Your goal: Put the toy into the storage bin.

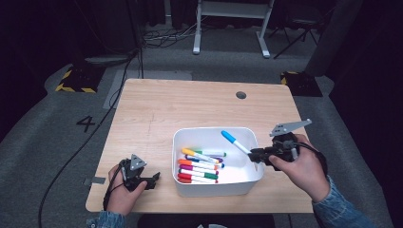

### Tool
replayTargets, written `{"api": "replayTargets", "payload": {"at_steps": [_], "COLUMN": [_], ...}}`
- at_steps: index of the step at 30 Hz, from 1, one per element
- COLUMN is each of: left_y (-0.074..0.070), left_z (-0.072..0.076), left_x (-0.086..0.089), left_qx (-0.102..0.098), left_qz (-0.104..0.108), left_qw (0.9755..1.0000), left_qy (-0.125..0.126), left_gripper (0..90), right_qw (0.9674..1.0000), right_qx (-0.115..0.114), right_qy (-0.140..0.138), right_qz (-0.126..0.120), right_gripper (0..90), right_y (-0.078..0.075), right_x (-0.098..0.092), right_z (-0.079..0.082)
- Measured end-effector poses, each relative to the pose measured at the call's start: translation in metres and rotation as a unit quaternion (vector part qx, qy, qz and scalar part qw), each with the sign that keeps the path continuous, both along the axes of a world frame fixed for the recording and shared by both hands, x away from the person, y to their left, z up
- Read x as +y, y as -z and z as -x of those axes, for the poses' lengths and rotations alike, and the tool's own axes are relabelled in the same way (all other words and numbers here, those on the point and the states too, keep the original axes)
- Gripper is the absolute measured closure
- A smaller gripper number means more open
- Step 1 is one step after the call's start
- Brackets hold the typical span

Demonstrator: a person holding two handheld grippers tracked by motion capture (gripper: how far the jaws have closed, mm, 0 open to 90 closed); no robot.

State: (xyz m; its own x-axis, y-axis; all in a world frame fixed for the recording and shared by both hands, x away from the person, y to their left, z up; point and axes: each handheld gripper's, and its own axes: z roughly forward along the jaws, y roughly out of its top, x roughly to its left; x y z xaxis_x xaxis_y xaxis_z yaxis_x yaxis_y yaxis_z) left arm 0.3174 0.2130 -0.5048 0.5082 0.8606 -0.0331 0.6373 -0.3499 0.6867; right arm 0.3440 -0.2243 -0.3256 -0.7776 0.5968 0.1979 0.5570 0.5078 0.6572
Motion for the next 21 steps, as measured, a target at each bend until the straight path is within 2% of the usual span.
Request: {"api": "replayTargets", "payload": {"at_steps": [4,7,11,17,21], "left_y": [0.000,0.000,0.000,0.000,0.000], "left_z": [0.000,0.000,0.000,0.000,0.000], "left_x": [0.000,0.000,0.000,0.000,0.000], "left_qx": [0.000,-0.001,0.000,0.000,0.000], "left_qz": [0.003,-0.001,-0.001,-0.002,-0.001], "left_qw": [1.0000,1.0000,1.0000,1.0000,1.0000], "left_qy": [-0.001,0.000,0.000,0.001,0.001], "left_gripper": [15.0,14.9,14.9,14.7,14.6], "right_qw": [0.9997,0.9991,0.9980,0.9961,0.9952], "right_qx": [0.016,0.023,0.042,0.044,0.054], "right_qy": [-0.020,-0.037,-0.044,-0.068,-0.070], "right_qz": [-0.005,0.003,0.016,0.036,0.042], "right_gripper": [76.7,76.7,76.6,76.7,76.7], "right_y": [0.008,0.012,0.017,0.027,0.033], "right_x": [0.023,0.040,0.059,0.084,0.098], "right_z": [-0.007,-0.012,-0.020,-0.033,-0.037]}}
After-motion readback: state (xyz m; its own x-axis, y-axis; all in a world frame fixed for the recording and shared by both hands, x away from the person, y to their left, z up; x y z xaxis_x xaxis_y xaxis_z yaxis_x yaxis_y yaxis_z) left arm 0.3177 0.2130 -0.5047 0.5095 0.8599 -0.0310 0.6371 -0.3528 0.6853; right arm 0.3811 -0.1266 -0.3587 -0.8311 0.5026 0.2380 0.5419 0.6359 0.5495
